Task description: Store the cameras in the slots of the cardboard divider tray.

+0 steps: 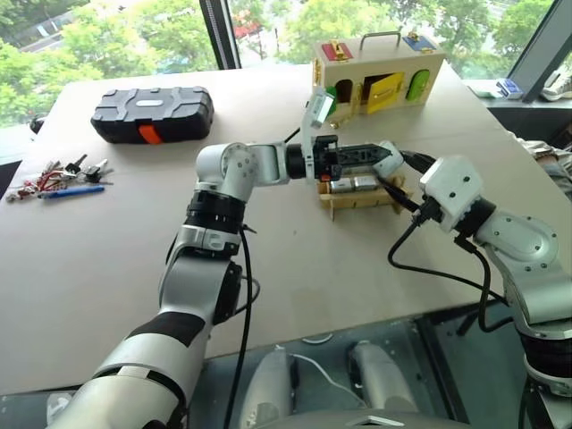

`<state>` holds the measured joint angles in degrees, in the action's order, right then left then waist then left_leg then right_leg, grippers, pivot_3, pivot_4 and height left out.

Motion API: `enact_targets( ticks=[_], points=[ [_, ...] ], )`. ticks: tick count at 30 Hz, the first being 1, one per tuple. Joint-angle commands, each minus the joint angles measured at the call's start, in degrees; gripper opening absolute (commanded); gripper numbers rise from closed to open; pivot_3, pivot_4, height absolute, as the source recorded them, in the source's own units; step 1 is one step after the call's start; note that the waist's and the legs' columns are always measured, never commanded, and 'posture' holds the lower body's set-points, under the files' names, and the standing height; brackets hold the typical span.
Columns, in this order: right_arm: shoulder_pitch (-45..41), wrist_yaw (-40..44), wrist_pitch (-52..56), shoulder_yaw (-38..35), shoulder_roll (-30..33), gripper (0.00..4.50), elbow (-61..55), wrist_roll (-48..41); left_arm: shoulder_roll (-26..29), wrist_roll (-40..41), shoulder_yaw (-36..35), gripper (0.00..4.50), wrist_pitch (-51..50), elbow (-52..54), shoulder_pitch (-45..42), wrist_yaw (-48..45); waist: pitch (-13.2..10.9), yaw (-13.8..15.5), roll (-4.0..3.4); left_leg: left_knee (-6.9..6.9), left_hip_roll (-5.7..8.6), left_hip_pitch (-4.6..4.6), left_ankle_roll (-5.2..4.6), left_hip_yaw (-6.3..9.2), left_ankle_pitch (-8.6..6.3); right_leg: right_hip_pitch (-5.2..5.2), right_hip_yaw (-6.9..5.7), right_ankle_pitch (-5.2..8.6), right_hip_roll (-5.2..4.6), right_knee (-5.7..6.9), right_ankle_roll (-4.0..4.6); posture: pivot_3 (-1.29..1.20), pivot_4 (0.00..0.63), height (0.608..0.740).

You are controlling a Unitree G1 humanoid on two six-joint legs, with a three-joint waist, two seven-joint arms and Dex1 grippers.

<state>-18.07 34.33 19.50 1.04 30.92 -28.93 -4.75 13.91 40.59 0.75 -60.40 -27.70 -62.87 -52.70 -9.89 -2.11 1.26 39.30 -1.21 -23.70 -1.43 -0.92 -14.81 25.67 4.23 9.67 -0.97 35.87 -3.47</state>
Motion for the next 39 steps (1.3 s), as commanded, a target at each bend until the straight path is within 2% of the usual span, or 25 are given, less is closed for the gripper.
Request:
enact_targets(
  ticks=[1,2,7,9,12,15,19,27,39],
  points=[
    [-0.6,-1.7,0.4,-2.2,-0.3,3.74,-2.5,-0.9,-1.2,-2.0,0.6,0.78,3.6,-1.4,-3.4,-2.3,0.0,0.1,0.00,0.01,0.00,-0.01,0.00,0.00,0.00,0.00,0.00,0.00,0.00,0.00,0.00,0.00,0.150,0.740],
    [0.5,-2.2,0.8,-3.0,-0.4,4.18,-2.7,-1.0,-1.4,-3.5,1.3,0.78,6.1,-2.4,-4.1,-3.5,0.0,0.1,0.01,0.02,0.00,-0.02,0.00,0.00,0.00,0.00,0.00,0.00,0.00,0.00,0.00,0.00,0.150,0.740],
    [5.9,-3.5,4.9,-7.5,-0.4,4.19,-5.2,-3.9,-4.1,-14.4,6.8,0.78,24.9,-11.9,-8.4,-8.2,0.0,0.9,0.01,0.01,0.01,-0.04,-0.01,-0.02,-0.01,0.00,0.00,0.00,0.00,-0.05,0.01,0.00,0.150,0.740],
    [9.6,-4.1,5.6,-8.9,0.1,4.19,-7.0,-3.5,-6.9,-21.5,10.7,0.78,37.4,-19.8,-11.4,-8.8,0.0,1.5,0.02,0.01,0.01,-0.04,-0.01,-0.04,-0.01,-0.01,0.00,0.00,0.00,-0.08,0.02,0.00,0.150,0.740],
    [13.3,-5.0,6.3,-9.7,0.4,4.19,-9.3,-2.9,-10.7,-27.6,12.7,0.78,48.3,-30.5,-15.5,-9.7,0.0,1.8,0.05,0.03,0.05,-0.08,-0.03,-0.07,-0.02,-0.02,0.01,0.13,-0.02,-0.12,0.23,0.00,0.150,0.740],
    [15.9,-6.5,8.0,-9.3,0.0,4.19,-12.1,-2.2,-13.7,-35.3,15.4,0.78,57.5,-40.1,-18.9,-5.5,0.0,1.6,0.07,0.05,0.06,-0.12,-0.07,-0.09,-0.04,-0.01,0.04,0.14,-0.02,-0.15,0.22,0.00,0.150,0.740],
    [18.3,-8.7,10.0,-9.0,-0.7,4.19,-15.9,-1.7,-14.7,-41.5,16.2,0.78,61.7,-45.8,-21.2,-1.5,0.0,1.0,0.08,0.03,0.04,-0.06,-0.09,-0.09,-0.05,0.01,0.09,0.26,0.02,-0.11,0.03,0.00,0.150,0.740],
    [21.1,-11.8,10.8,-8.7,-2.1,4.19,-18.2,-0.6,-15.5,-48.7,15.7,0.78,64.1,-48.7,-21.9,3.3,0.0,1.5,0.09,0.11,0.04,-0.09,-0.09,-0.07,-0.05,0.00,0.08,0.27,0.01,-0.05,-0.01,0.00,0.150,0.740],
    [23.7,-13.6,11.4,-9.5,-2.6,4.19,-20.6,-0.4,-17.4,-53.6,14.0,0.78,64.0,-49.7,-22.2,5.7,0.0,1.4,0.09,0.10,0.05,-0.07,-0.10,-0.06,-0.06,0.00,0.08,0.27,0.02,-0.04,-0.01,0.00,0.150,0.740]
  ],
)
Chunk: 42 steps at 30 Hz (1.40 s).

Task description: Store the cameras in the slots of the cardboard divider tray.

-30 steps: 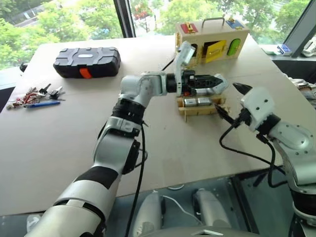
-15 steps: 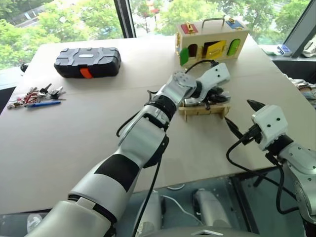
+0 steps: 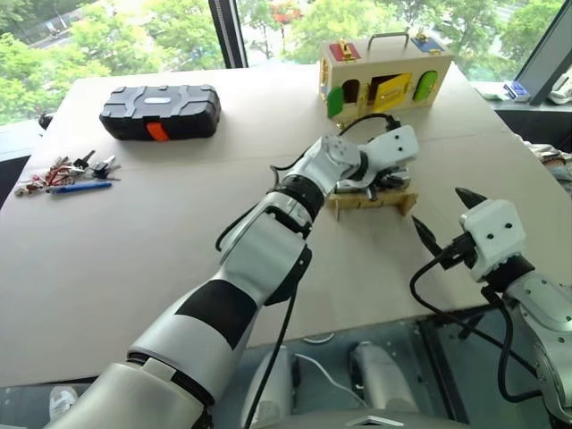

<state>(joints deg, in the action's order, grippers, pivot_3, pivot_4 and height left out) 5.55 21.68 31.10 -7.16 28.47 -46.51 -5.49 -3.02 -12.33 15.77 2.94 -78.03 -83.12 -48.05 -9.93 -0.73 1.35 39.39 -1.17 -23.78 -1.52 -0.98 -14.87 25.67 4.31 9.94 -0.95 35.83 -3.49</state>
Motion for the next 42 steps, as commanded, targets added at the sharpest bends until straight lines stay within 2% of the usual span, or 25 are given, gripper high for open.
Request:
enact_targets(
  ticks=[1,15,16,17,21,27,32,33,34,36,37,39,42],
  points=[
    [0.1,-1.0,-0.2,-1.3,-0.2,4.19,-3.1,0.3,-0.5,-0.8,-1.2,0.78,0.6,0.6,-1.8,1.1,0.0,0.0,0.00,0.00,0.00,0.00,0.00,0.00,0.00,0.00,0.00,0.00,0.00,0.01,0.00,0.00,0.150,0.740],
    [0.7,-1.2,0.1,-2.0,0.1,4.19,-3.7,0.2,-1.1,-2.9,-2.2,0.78,1.2,0.3,-1.5,3.3,0.0,0.0,0.00,0.00,0.00,0.01,0.00,0.00,0.00,0.00,0.00,-0.01,0.00,0.02,-0.02,0.00,0.150,0.740],
    [0.8,-1.2,0.1,-2.0,0.0,4.19,-3.8,0.2,-1.1,-2.8,-2.5,1.80,1.3,0.3,-1.4,3.1,0.0,0.0,0.00,0.00,0.00,0.01,0.00,0.00,0.00,0.00,0.00,-0.01,0.00,0.02,-0.02,0.00,0.150,0.740],
    [0.9,-1.2,0.2,-2.1,0.0,4.19,-3.9,0.2,-1.2,-2.3,-3.3,2.07,1.1,0.4,-1.6,2.5,0.0,0.0,0.00,0.00,0.00,0.01,0.00,0.00,0.00,0.00,0.00,-0.02,0.00,0.02,-0.03,0.00,0.150,0.740],
    [1.9,-1.3,0.4,-2.4,-0.2,4.19,-4.7,0.1,-0.9,4.9,-11.3,3.69,-2.8,1.1,-4.1,0.2,0.0,0.0,0.00,0.00,0.00,0.00,0.00,0.00,0.00,0.00,0.00,-0.04,0.00,0.02,-0.06,0.00,0.150,0.740],
    [2.6,-1.2,0.3,-2.7,-0.7,4.19,-4.6,-0.5,3.9,15.6,-23.6,3.69,-10.3,2.4,-7.7,-3.0,0.0,-0.3,-0.01,0.01,0.00,0.03,0.00,0.00,0.00,0.00,0.00,-0.03,0.00,0.03,-0.05,0.00,0.150,0.740],
    [2.7,-0.3,0.2,-4.2,-1.6,4.19,-2.7,-3.0,9.2,17.9,-26.0,3.69,-7.4,6.3,-2.8,-5.7,0.0,-0.3,-0.03,0.01,-0.05,0.08,0.00,0.02,0.01,-0.01,-0.02,-0.13,0.04,0.11,-0.22,0.00,0.150,0.740],
    [2.6,-0.2,0.2,-5.6,-2.4,4.35,-2.2,-4.5,10.0,19.2,-26.6,3.72,-5.0,8.6,0.0,-8.1,0.1,-0.2,-0.05,0.01,-0.05,0.08,0.01,0.02,0.01,-0.02,-0.01,-0.13,0.04,0.12,-0.21,0.00,0.150,0.740],
    [2.7,0.1,0.1,-6.8,-2.7,4.35,-1.6,-5.6,11.3,20.9,-27.0,3.72,-7.5,11.0,2.4,-11.9,0.1,-0.2,-0.05,0.01,-0.04,0.09,0.01,0.01,0.01,-0.04,-0.01,-0.14,0.03,0.12,-0.20,0.00,0.150,0.740],
    [3.2,1.3,-0.4,-9.0,-2.4,4.50,-0.7,-7.2,13.4,24.7,-28.1,4.24,-12.4,19.8,8.8,-15.2,0.1,-0.4,-0.07,0.00,-0.05,0.11,0.01,-0.03,0.01,-0.04,0.02,-0.26,0.02,0.10,-0.01,0.00,0.150,0.740],
    [3.4,2.1,-0.8,-10.4,-2.1,4.50,-0.1,-8.1,14.2,26.1,-27.7,4.45,-16.4,27.4,13.6,-15.2,0.1,-0.5,-0.07,0.00,-0.07,0.09,0.01,-0.04,0.01,-0.03,0.03,-0.27,0.02,0.14,0.01,0.00,0.150,0.740],
    [4.2,5.2,-1.4,-14.1,-0.9,4.50,1.7,-11.5,17.4,28.0,-26.0,4.48,-23.9,50.3,29.2,-13.6,0.1,-0.5,-0.08,0.00,-0.08,0.07,0.01,-0.03,0.01,-0.01,0.01,-0.27,0.02,0.15,0.02,0.00,0.150,0.740],
    [5.8,10.2,-2.5,-18.5,1.7,4.50,4.3,-15.7,22.4,31.3,-26.2,4.48,-33.3,76.2,48.4,-10.3,0.1,-1.5,-0.09,-0.09,-0.15,0.12,0.03,-0.03,0.00,-0.01,0.07,-0.27,-0.03,0.18,0.03,0.00,0.150,0.740]
  ],
)
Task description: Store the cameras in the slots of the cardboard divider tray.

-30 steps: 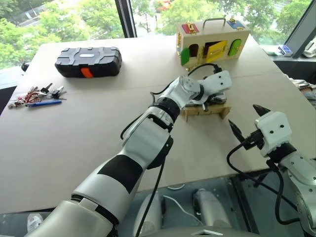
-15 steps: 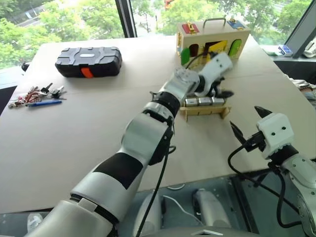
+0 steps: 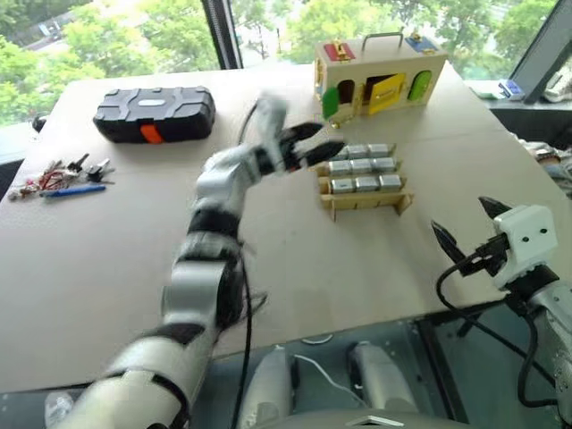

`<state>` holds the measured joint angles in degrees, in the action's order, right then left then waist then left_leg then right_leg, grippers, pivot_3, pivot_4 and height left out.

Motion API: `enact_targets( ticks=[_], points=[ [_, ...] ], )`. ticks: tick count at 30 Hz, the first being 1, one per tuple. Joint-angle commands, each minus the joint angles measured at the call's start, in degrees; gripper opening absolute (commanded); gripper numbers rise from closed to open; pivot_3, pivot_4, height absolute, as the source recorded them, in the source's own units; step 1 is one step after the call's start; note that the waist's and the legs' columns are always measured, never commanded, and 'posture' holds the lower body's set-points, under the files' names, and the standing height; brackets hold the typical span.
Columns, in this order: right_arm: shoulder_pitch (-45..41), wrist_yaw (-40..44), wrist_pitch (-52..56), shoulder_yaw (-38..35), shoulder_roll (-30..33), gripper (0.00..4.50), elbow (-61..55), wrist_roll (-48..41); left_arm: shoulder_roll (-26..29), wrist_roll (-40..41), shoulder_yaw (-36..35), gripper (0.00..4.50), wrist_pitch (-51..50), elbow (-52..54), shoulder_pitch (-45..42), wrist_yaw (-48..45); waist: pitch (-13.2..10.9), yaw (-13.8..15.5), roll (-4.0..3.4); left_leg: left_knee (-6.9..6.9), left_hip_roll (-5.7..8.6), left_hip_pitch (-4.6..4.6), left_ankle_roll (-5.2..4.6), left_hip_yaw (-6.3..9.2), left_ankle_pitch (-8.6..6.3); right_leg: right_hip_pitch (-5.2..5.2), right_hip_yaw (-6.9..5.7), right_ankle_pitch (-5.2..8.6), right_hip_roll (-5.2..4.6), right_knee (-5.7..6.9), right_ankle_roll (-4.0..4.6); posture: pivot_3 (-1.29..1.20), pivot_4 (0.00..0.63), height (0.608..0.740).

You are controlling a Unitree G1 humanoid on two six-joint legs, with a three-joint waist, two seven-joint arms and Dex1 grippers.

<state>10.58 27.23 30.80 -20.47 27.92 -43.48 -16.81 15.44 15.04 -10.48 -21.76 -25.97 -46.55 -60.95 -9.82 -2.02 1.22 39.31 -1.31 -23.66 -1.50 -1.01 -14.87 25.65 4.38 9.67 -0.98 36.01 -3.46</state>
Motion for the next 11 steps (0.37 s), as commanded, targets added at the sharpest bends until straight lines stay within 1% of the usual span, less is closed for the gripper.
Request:
enact_targets(
  ticks=[1,2,5,6,8,10,11],
  points=[
    [1.3,5.8,-2.5,-6.2,3.0,4.50,2.0,-5.3,5.4,4.9,-0.2,4.48,-10.2,29.8,16.6,3.4,0.0,-0.2,0.04,0.00,-0.02,-0.08,0.00,0.05,0.00,0.04,-0.08,-0.01,0.00,-0.10,0.00,0.00,0.150,0.740],
    [1.7,6.8,-2.8,-7.2,3.7,4.50,2.7,-6.1,6.4,5.7,-0.2,4.48,-11.6,34.1,19.8,4.5,0.0,0.0,0.05,0.00,-0.09,-0.03,0.00,0.09,0.00,0.01,-0.08,0.00,-0.05,-0.04,0.01,0.00,0.150,0.740],
    [3.6,10.5,-3.2,-10.7,6.8,4.50,5.0,-8.1,10.0,9.4,-5.1,4.48,-16.7,45.5,33.2,7.3,0.0,1.2,0.07,0.09,-0.08,-0.05,0.00,0.09,0.00,-0.05,-0.22,0.01,-0.12,-0.08,0.00,0.00,0.150,0.740],
    [4.1,11.5,-3.4,-11.7,7.7,4.50,5.5,-8.6,10.7,10.5,-6.4,4.48,-17.8,47.9,36.1,8.3,0.0,1.2,0.07,0.14,-0.08,0.00,0.00,0.05,0.01,-0.11,-0.20,0.09,-0.13,-0.08,0.11,0.00,0.150,0.740],
    [4.7,12.4,-3.3,-12.9,8.8,4.50,6.3,-9.7,11.7,11.6,-7.4,4.48,-18.0,50.6,39.8,10.0,0.0,1.4,0.11,0.15,-0.10,0.36,0.00,-0.04,0.02,-0.41,-0.16,0.29,-0.13,-0.08,-0.01,0.00,0.150,0.740],
    [5.1,13.4,-3.4,-13.2,10.1,4.50,7.0,-10.1,12.1,13.4,-8.9,4.48,-18.9,53.2,43.0,11.8,0.0,1.3,0.16,0.15,-0.11,1.02,0.01,-0.01,0.01,-1.00,-0.21,0.32,-0.13,-0.12,-0.02,0.00,0.150,0.740],
    [5.0,13.8,-3.5,-13.3,10.6,4.50,7.5,-10.1,12.0,14.0,-9.4,4.48,-19.0,54.3,44.2,12.8,0.0,1.3,0.16,0.15,-0.18,1.06,0.02,-0.03,0.01,-1.00,-0.20,0.31,-0.13,-0.14,-0.01,0.00,0.150,0.740]
  ],
)
